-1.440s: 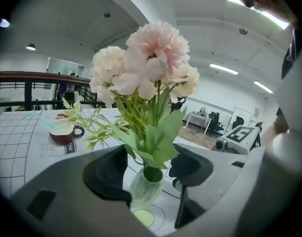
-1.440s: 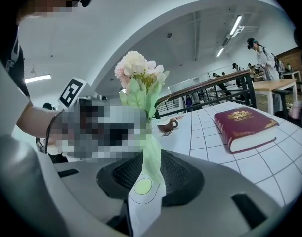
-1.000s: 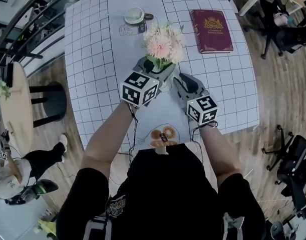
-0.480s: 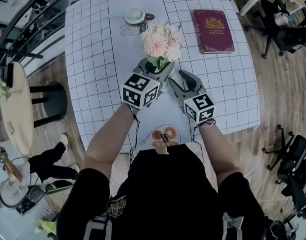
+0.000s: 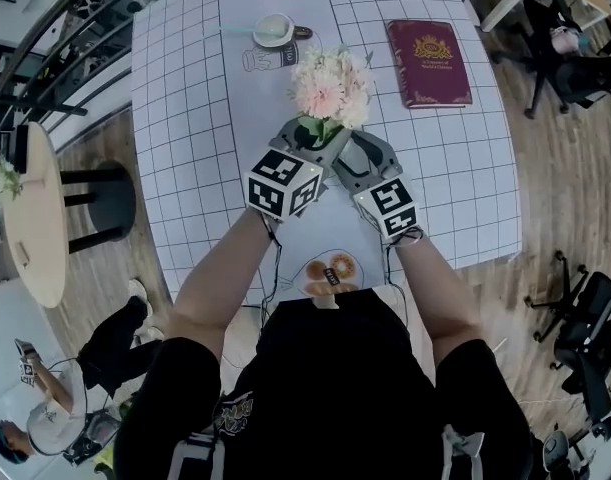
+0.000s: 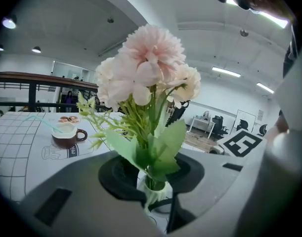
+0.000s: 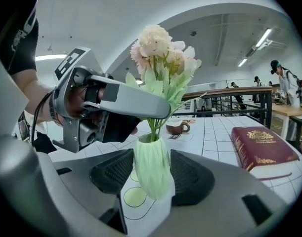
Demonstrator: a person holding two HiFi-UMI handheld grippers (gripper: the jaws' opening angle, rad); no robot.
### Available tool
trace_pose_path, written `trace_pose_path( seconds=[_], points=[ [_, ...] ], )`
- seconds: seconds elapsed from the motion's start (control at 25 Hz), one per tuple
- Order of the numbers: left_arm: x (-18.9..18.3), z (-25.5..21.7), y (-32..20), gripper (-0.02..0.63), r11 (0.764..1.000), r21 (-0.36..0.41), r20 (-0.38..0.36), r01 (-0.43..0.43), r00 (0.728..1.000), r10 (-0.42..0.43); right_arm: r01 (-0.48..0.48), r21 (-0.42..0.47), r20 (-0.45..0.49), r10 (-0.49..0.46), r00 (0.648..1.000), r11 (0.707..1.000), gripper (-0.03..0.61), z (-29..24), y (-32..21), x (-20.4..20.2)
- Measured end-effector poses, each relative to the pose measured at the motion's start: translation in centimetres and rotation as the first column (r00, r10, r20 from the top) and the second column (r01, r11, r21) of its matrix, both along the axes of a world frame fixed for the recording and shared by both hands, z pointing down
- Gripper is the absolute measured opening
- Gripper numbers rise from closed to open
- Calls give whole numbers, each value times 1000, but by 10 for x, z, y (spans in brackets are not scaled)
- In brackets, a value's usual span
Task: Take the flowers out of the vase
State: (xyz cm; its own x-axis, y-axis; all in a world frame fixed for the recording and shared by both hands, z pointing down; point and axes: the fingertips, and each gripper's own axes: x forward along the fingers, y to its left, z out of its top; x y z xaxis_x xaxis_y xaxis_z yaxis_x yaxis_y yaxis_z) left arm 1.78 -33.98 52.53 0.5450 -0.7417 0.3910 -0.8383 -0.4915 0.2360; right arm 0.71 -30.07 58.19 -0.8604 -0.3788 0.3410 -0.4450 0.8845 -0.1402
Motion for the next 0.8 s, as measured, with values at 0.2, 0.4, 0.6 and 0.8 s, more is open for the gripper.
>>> trace_pose_path(
  seconds=[0.2,0.4,0.6,0.8],
  points=[
    [-3,-2,1,103,1000,3,-5,10,1000,-10,-3,10,-5,3,1000,1000,227,2,-1,0],
    [-4,-11,2,96,999,24,-10,23,1000,-23,0,8,3,0,1000,1000,227,3,-1,1],
    [-7,-27,2,92,998,56,-14,31,999,-30,3,5,5,-3,1000,1000,227,3,-1,2],
    [-13,-44,6,89,995,87,-27,44,999,-42,6,-6,7,-6,1000,1000,227,4,-2,2]
  ],
)
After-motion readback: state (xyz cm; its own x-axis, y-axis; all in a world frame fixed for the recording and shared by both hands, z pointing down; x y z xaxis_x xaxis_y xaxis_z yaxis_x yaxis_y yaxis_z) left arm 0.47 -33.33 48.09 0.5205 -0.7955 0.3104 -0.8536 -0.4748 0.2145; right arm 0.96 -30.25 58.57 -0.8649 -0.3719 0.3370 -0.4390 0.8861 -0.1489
